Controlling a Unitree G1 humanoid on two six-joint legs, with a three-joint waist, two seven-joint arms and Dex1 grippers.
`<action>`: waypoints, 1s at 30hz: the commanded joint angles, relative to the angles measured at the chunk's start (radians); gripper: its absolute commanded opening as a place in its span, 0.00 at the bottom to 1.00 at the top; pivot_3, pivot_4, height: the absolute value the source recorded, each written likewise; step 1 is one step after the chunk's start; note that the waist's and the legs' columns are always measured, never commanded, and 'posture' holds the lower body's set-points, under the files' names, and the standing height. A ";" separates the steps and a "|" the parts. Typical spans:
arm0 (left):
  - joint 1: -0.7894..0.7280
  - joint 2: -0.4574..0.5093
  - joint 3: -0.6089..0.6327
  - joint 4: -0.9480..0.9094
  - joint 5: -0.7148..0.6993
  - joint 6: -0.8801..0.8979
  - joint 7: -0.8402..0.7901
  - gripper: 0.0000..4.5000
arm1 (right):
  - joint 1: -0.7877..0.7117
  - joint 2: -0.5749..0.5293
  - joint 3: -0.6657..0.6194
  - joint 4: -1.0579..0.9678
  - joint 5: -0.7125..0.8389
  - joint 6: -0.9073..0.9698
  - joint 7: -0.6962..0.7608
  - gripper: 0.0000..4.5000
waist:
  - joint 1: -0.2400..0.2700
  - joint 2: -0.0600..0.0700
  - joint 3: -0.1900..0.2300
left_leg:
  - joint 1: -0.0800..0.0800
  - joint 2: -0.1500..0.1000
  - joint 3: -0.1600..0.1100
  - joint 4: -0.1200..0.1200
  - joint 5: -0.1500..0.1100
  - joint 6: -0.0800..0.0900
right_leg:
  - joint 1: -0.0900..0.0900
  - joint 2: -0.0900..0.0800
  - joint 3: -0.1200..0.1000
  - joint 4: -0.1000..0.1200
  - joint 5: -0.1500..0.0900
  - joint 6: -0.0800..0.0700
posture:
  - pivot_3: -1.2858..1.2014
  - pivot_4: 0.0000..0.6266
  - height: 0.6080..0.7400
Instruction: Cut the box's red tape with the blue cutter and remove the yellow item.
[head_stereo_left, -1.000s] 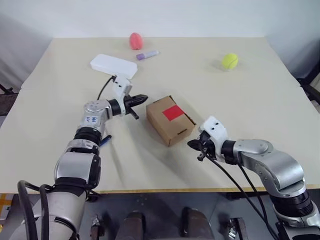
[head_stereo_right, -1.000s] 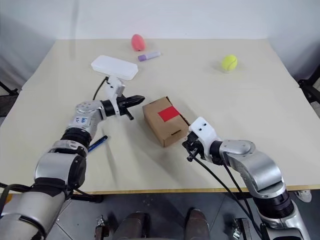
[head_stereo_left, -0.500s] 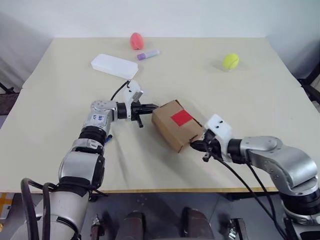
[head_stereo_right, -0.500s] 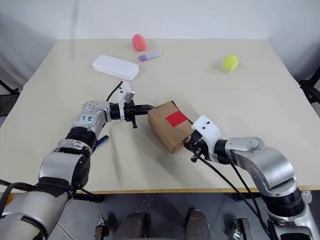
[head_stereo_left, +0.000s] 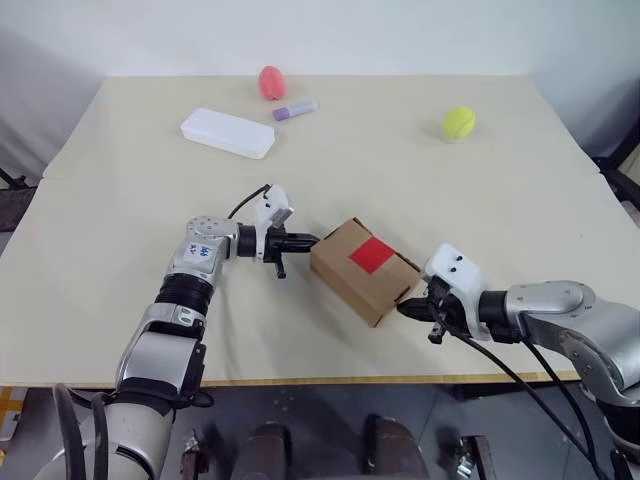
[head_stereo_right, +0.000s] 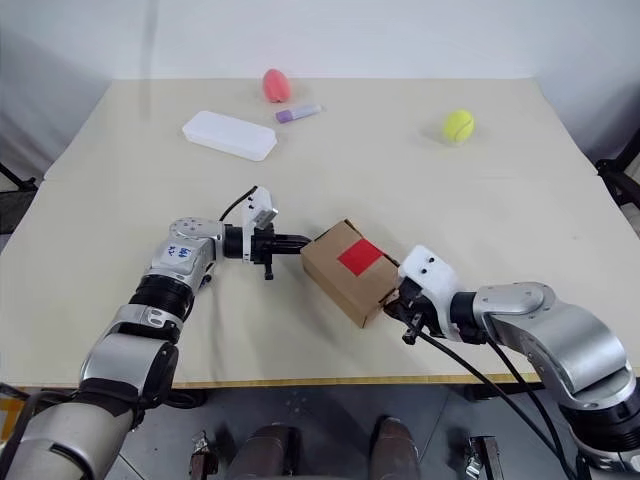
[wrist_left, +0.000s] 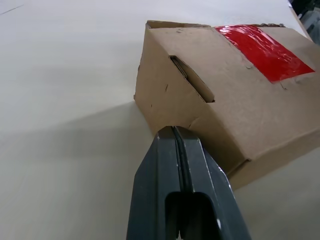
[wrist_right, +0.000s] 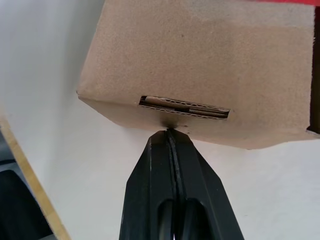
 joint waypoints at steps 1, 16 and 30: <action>0.000 0.021 0.003 -0.045 -0.006 0.009 0.010 0.00 | 0.000 -0.026 -0.006 0.010 -0.016 -0.044 0.006 0.01 | 0.000 0.000 0.000 | 0.000 0.000 0.000 0.000 0.000 0.000 | 0.000 0.000 0.000 0.000 0.000 0.000 | 0.52 0.24 1.00; -0.091 0.114 0.101 0.031 -0.021 -0.084 0.175 0.00 | 0.001 -0.118 -0.084 0.267 -0.171 -0.226 -0.030 0.01 | 0.000 -0.001 0.000 | -0.001 0.000 0.000 0.001 0.000 0.000 | 0.000 0.000 0.000 0.000 0.000 0.000 | 0.52 0.24 1.00; 0.152 0.350 0.322 -0.498 -0.244 0.224 0.163 0.75 | -0.184 0.061 -0.201 0.502 -0.142 -0.533 0.016 0.81 | -0.039 -0.001 0.001 | 0.001 0.002 0.001 -0.001 -0.001 -0.001 | -0.001 0.001 0.000 0.001 0.000 0.000 | 0.52 0.24 1.00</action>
